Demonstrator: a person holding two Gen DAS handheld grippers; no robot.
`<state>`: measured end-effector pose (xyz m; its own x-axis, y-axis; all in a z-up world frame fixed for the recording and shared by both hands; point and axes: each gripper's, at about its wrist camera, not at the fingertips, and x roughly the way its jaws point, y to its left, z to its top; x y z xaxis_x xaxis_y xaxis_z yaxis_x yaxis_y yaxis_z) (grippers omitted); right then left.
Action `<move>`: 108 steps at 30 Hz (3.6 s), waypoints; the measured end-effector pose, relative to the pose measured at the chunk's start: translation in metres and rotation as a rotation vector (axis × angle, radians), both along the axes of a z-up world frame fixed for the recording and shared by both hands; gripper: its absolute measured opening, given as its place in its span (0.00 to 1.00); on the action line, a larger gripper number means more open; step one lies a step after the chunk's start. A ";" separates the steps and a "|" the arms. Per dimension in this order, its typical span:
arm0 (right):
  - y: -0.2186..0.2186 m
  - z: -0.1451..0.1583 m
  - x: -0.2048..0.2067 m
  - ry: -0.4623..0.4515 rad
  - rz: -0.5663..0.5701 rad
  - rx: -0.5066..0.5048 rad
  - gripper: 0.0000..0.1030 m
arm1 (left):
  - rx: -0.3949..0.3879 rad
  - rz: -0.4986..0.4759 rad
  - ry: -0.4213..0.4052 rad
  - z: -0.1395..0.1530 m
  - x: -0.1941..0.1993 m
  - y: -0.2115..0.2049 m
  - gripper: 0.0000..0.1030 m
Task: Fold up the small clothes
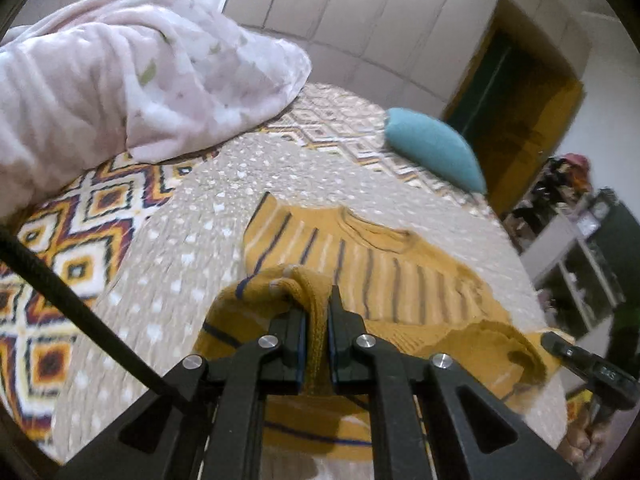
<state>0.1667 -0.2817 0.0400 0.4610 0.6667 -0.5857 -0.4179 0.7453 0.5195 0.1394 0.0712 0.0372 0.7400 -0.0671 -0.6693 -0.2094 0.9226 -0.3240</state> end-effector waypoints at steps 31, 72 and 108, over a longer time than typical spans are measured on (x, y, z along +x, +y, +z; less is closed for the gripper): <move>-0.032 -0.082 0.189 0.306 -0.392 0.139 0.64 | -0.177 0.151 0.103 -0.039 0.113 0.071 0.66; 0.234 -0.042 0.029 -0.198 0.129 -0.572 0.27 | -0.127 0.355 -0.047 -0.083 -0.081 0.131 0.81; 0.343 -0.132 -0.097 -0.587 0.406 -1.033 0.63 | -0.191 0.491 -0.016 -0.101 -0.090 0.182 0.81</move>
